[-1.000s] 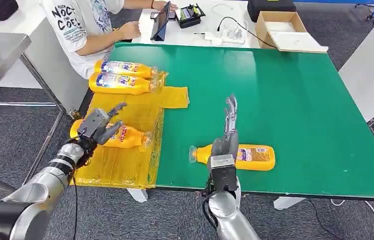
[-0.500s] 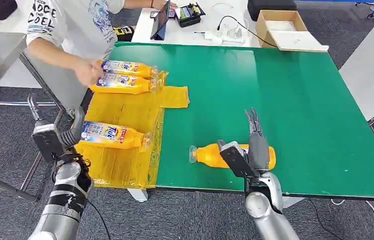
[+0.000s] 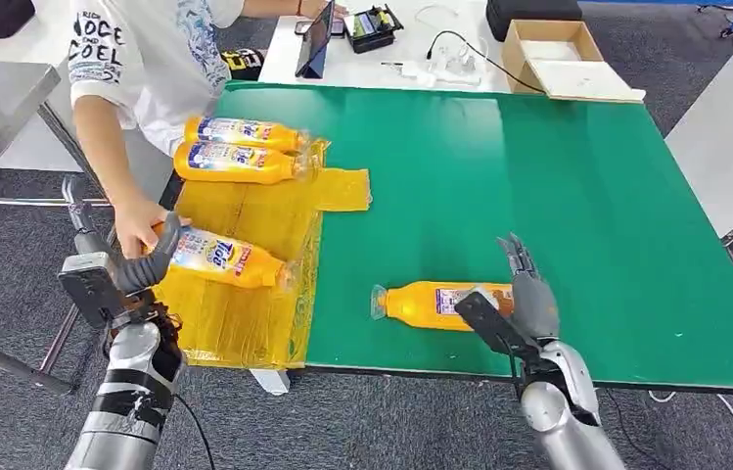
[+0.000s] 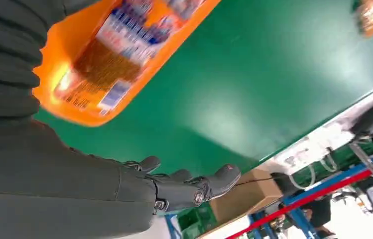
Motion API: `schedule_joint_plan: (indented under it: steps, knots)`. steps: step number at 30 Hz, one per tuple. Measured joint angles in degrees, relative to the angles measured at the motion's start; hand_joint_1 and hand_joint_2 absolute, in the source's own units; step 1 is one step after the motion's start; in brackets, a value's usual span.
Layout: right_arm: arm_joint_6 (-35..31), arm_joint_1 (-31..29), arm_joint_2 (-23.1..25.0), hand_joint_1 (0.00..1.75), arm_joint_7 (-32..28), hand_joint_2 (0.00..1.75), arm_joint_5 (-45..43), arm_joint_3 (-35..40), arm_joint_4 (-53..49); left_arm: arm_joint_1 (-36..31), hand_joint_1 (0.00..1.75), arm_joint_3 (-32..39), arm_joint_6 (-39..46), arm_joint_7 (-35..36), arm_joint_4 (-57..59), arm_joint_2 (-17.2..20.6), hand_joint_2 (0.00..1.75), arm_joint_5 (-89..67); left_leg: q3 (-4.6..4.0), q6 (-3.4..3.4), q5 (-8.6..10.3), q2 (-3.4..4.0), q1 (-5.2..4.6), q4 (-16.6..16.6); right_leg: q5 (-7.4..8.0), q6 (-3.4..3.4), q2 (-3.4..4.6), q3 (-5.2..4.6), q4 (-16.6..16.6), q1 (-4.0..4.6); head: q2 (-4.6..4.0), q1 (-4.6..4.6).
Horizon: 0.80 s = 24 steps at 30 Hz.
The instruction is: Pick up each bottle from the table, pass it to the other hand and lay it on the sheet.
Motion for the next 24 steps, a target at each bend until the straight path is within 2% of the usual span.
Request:
schedule_joint_plan:
  steps: [5, 10, 24]
  knots:
    - [5.4, -0.8, -2.1, 0.00, 1.0, 1.75, -1.5, 0.0, 0.5, 0.2, 0.00, -0.5, -1.4, 0.0, 0.0, 0.0, 1.75, -1.7, -0.02, 0.00, 0.00, -0.01, 0.01, 0.0, 0.00, 0.00, -0.01, -0.01, 0.0, 0.01, 0.00, 0.00]
    - [13.1, -5.0, -4.6, 0.00, -0.7, 1.75, -4.1, 0.6, 5.8, 0.2, 0.00, -2.1, -3.6, 0.0, 1.2, 0.0, 1.75, -3.2, -0.01, 0.01, 0.02, 0.00, 0.00, 0.0, 0.06, 0.07, 0.00, 0.00, 0.0, 0.00, 0.00, -0.02]
    - [22.1, -16.9, -7.6, 0.00, -4.2, 1.75, -7.8, 7.4, 20.4, -1.2, 0.00, -5.3, -5.1, 0.0, 5.7, 0.0, 1.75, -4.4, -0.01, 0.03, 0.05, 0.01, 0.01, 0.0, 0.06, 0.08, 0.00, 0.01, 0.0, 0.01, 0.00, 0.00]
